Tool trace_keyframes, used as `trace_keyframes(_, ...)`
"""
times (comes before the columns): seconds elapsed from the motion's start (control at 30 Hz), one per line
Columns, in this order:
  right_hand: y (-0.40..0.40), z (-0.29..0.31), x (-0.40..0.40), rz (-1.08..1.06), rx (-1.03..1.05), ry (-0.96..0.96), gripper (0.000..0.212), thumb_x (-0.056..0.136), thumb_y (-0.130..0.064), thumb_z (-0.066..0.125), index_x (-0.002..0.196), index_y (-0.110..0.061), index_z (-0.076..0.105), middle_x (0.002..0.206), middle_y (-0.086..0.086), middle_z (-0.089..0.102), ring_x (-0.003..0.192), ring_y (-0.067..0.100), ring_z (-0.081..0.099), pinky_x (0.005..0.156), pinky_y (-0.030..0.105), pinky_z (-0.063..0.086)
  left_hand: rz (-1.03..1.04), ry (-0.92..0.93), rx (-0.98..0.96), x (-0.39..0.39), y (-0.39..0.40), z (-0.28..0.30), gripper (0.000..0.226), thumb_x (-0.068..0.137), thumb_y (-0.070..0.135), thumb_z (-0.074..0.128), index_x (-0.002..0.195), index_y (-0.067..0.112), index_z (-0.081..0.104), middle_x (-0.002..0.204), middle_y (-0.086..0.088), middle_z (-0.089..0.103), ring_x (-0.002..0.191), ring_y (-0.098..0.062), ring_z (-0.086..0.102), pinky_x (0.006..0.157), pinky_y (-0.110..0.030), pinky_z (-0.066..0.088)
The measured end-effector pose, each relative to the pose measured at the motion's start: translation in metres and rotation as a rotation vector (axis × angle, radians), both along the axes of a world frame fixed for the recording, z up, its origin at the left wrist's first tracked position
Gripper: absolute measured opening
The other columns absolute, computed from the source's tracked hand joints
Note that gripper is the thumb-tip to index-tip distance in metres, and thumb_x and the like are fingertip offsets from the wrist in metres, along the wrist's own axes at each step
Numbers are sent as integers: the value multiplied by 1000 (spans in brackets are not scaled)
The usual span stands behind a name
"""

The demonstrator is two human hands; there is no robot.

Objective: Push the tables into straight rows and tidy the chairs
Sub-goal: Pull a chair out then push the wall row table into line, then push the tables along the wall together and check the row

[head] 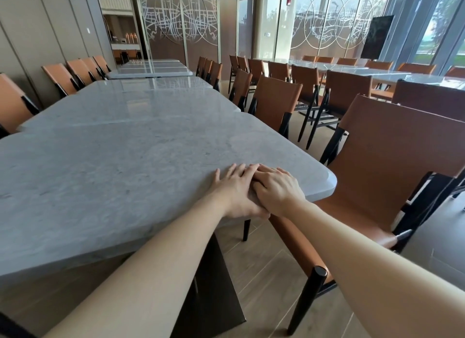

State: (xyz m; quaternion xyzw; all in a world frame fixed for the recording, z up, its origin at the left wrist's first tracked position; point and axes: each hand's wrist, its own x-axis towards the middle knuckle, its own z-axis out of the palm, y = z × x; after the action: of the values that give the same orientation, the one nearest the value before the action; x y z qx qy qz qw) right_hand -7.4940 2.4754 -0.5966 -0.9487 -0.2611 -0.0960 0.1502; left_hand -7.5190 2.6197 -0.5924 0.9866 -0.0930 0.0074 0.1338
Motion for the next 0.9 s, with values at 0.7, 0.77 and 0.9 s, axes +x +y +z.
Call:
trace_keyframes(0.7, -44, 176, 11, -56, 443, 639, 27, 95, -22, 63, 120, -24, 73, 120, -4, 70, 106, 14, 65, 88, 29, 51, 59, 120, -486, 0, -29, 158, 47, 94, 18, 68, 137, 29, 52, 120, 11, 59, 108, -13, 61, 91, -25, 51)
trace_keyframes(0.77, -73, 224, 6, -75, 564, 624, 29, 94, -25, 65, 122, -27, 71, 119, -6, 70, 103, 11, 66, 84, 26, 53, 68, 72, -604, -5, -53, 209, 42, 95, 19, 68, 132, 34, 54, 118, 15, 61, 105, -5, 63, 84, -12, 50)
trace_keyframes(0.9, -148, 323, -2, -37, 789, 600, 28, 95, -26, 66, 123, -24, 70, 120, -7, 71, 106, 5, 68, 93, 31, 57, 34, -24, -692, -19, -115, 307, 31, 97, 21, 66, 121, 39, 60, 118, 25, 63, 107, 10, 60, 90, -12, 49)
